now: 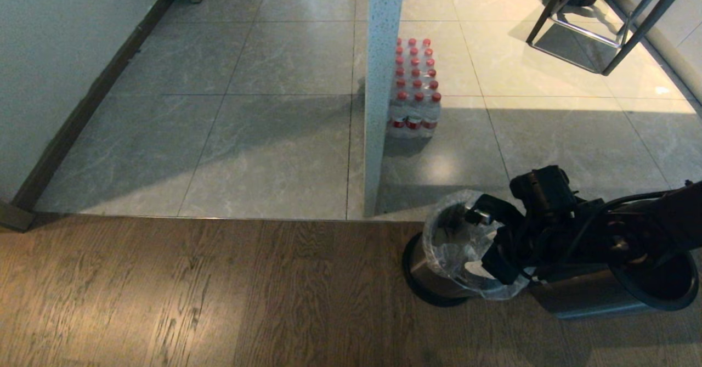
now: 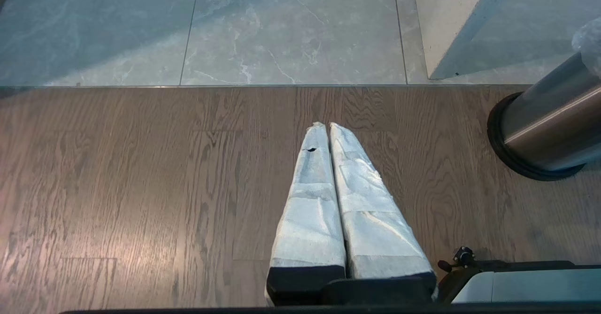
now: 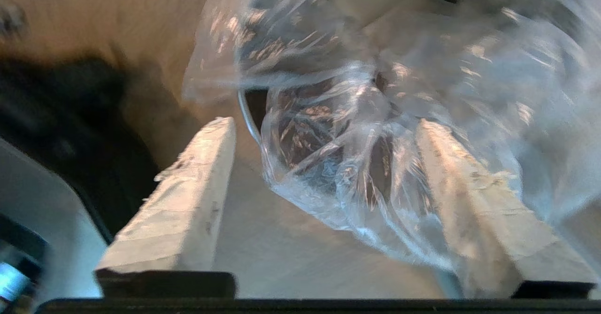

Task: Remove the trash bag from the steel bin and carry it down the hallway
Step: Pick up the trash bag

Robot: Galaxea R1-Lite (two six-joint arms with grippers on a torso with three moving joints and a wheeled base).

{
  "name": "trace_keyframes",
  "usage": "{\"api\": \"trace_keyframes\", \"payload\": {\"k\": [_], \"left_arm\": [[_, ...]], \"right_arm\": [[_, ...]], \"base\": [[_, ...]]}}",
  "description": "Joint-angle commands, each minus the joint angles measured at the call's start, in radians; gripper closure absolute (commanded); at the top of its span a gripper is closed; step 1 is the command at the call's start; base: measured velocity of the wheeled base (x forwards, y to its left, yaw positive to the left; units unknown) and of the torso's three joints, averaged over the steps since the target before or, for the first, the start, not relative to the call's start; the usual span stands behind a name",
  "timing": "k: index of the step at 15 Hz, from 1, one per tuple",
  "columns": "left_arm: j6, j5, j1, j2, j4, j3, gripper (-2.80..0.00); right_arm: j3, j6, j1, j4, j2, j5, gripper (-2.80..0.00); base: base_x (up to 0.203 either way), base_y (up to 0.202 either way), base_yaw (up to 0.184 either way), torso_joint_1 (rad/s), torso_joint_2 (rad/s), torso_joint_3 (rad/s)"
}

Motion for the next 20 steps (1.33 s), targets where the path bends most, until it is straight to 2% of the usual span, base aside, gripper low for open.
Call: {"api": "trace_keyframes", "payload": {"k": [1,3,7,11,20], "left_arm": [[0.000,0.000,0.000,0.000,0.001,0.000,0.00],[0.000,0.000,0.000,0.000,0.001,0.000,0.00],[0.000,0.000,0.000,0.000,0.001,0.000,0.00],[0.000,0.000,0.000,0.000,0.001,0.000,0.00],[0.000,0.000,0.000,-0.001,0.001,0.000,0.00]], "right_arm": [[-0.014,-0.099,-0.029,0.007,0.031,0.045,-2.80],[-0.032,-0.150,-0.046,0.011,0.019,0.050,-2.80],[-0.050,-0.157,-0.053,0.036,-0.029,0.010,-2.80],[-0.039,-0.184,-0.082,0.033,-0.071,0.006,-2.80],[-0.100,-0.174,-0.085,0.016,0.055,0.009,-2.80]], "base": [[0.000,0.000,0.000,0.000,0.00,0.000],[0.000,0.000,0.000,0.000,0.00,0.000],[0.000,0.000,0.000,0.000,0.00,0.000],[0.000,0.000,0.000,0.000,0.00,0.000],[0.000,0.000,0.000,0.000,0.00,0.000]]}}
